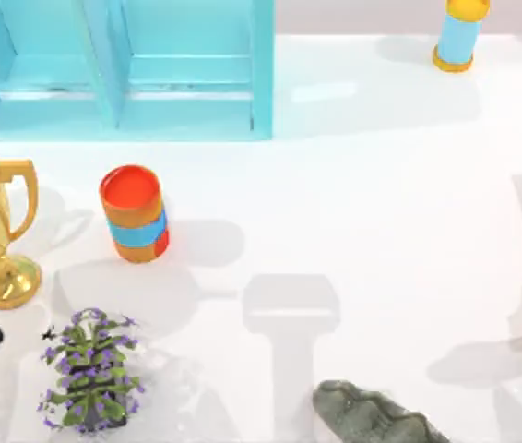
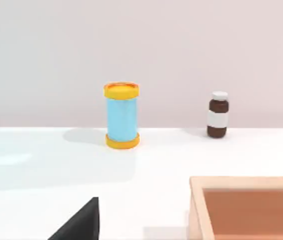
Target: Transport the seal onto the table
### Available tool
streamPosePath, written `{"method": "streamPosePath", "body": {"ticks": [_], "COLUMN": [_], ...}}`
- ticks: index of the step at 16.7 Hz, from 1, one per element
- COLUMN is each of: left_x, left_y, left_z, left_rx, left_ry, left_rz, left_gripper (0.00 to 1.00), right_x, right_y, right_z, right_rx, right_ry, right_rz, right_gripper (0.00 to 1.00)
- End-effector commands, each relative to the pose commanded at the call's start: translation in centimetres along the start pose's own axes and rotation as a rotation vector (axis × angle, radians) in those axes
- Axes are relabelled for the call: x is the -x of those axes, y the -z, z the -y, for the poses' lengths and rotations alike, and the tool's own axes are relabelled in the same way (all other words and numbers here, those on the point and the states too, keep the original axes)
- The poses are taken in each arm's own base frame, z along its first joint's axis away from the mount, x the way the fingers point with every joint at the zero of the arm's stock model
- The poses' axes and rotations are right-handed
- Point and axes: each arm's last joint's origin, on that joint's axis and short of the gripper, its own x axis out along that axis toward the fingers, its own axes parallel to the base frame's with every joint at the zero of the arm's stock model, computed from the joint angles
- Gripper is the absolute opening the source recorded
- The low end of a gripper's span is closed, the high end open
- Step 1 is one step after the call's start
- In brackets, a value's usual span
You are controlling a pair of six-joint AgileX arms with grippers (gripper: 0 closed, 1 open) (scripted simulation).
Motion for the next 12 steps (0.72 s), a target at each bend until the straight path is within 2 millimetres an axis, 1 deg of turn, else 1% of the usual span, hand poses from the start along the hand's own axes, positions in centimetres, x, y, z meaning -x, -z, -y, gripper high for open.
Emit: {"method": "streamPosePath", "body": {"ticks": [3, 5, 7, 9, 10, 12], "left_x": [0.0, 0.0, 0.0, 0.0, 0.0, 0.0], "left_y": [0.0, 0.0, 0.0, 0.0, 0.0, 0.0], "left_z": [0.0, 0.0, 0.0, 0.0, 0.0, 0.0], "left_rx": [0.0, 0.0, 0.0, 0.0, 0.0, 0.0], "left_ry": [0.0, 0.0, 0.0, 0.0, 0.0, 0.0], "left_rz": [0.0, 0.0, 0.0, 0.0, 0.0, 0.0], "left_gripper": [1.0, 1.0, 1.0, 1.0, 1.0, 1.0], "right_x": [0.0, 0.0, -0.2, -0.8, -1.4, -3.1], "right_y": [-0.2, -1.1, -2.7, -4.8, -5.9, -7.6], "right_z": [0.1, 0.3, 0.7, 1.2, 1.6, 2.5], "right_rx": [0.005, 0.025, 0.057, 0.093, 0.109, 0.132], "right_ry": [0.006, 0.028, 0.061, 0.096, 0.112, 0.136], "right_rz": [-0.011, -0.062, -0.149, -0.274, -0.354, -0.547], "right_gripper": [1.0, 1.0, 1.0, 1.0, 1.0, 1.0]}}
